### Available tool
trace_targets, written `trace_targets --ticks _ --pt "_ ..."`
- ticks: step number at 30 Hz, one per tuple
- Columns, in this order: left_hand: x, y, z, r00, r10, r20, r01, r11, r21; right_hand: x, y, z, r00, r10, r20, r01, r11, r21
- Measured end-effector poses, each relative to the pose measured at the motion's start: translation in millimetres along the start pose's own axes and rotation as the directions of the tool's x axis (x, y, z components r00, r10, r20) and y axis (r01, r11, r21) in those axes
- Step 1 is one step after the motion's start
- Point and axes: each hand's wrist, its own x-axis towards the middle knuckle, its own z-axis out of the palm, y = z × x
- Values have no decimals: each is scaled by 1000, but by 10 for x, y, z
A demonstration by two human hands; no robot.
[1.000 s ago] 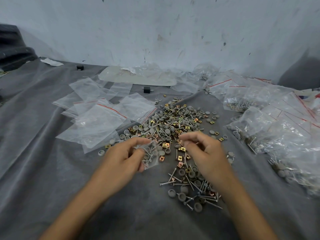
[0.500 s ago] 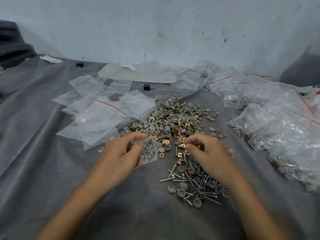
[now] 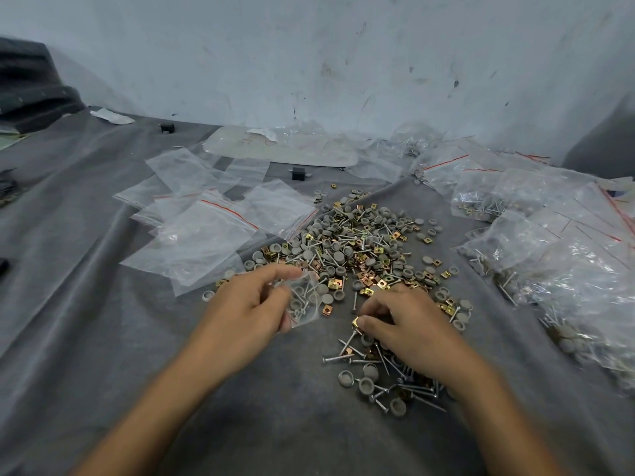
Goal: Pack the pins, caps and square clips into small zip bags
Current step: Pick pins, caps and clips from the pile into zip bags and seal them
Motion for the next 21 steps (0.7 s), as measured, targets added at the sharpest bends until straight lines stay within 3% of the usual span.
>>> trace_targets --ticks 5,8,21 --pt "12 -16 17 1000 17 -1 -17 1000 7 -20 -63 55 999 -16 -41 14 999 -46" --pt "11 -22 18 1000 16 -2 -16 1000 0 -48 -42 26 999 -45 20 46 996 -78" --pt "18 -40 19 1000 13 3 -13 1000 -14 -57 5 0 997 -31 -70 33 999 27"
